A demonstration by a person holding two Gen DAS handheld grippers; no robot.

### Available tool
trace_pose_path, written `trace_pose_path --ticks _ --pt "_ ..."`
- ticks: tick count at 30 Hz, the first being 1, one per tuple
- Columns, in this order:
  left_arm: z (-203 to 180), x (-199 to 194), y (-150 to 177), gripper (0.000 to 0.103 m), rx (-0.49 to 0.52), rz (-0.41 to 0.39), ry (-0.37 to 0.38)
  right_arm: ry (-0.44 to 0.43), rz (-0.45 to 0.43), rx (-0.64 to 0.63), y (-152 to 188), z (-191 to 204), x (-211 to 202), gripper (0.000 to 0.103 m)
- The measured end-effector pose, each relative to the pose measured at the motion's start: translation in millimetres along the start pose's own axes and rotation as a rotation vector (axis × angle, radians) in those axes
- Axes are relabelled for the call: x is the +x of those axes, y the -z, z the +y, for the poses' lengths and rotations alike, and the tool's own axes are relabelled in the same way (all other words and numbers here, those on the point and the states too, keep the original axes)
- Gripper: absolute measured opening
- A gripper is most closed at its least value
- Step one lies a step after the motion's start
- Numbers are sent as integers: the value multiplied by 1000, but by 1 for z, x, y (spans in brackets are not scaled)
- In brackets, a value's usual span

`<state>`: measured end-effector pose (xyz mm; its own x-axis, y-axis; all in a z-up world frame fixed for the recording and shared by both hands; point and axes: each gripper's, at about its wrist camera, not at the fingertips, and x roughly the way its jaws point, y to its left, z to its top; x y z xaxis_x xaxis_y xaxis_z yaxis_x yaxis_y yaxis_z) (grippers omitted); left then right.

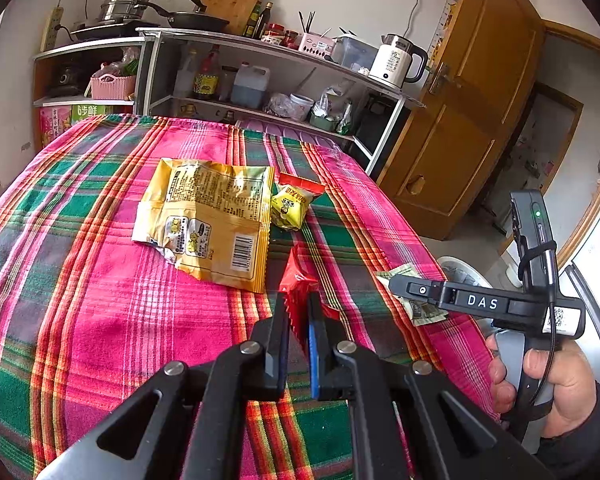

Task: Collect trash
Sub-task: 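Lift the red wrapper and receipt and carry them toward the bin, then open the left tool over the bin while the right tool releases the receipt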

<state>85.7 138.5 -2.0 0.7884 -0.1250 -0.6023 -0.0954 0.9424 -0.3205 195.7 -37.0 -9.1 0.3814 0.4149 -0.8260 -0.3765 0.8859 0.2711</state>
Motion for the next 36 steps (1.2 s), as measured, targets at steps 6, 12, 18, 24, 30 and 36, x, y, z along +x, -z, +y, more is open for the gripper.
trace_pose_path --ticks 6,12,18,24,30,36 --pt "0 2 -1 8 2 3 8 -1 -28 -34 5 -5 -9 30" --pt "-10 1 -3 8 16 1 12 -37 -37 -73 11 -4 -20 8" --pt "-25 -6 -6 8 43 -8 14 -72 -58 -87 20 -5 -33 7" --pt "-44 -7 -10 8 76 -14 32 -93 -106 -55 23 -19 -58 7" --pt "-71 -3 -15 8 116 -16 68 -85 -141 -17 29 -39 -79 7" --pt "-105 11 -19 8 165 -1 114 -54 -174 31 34 -69 -97 7"
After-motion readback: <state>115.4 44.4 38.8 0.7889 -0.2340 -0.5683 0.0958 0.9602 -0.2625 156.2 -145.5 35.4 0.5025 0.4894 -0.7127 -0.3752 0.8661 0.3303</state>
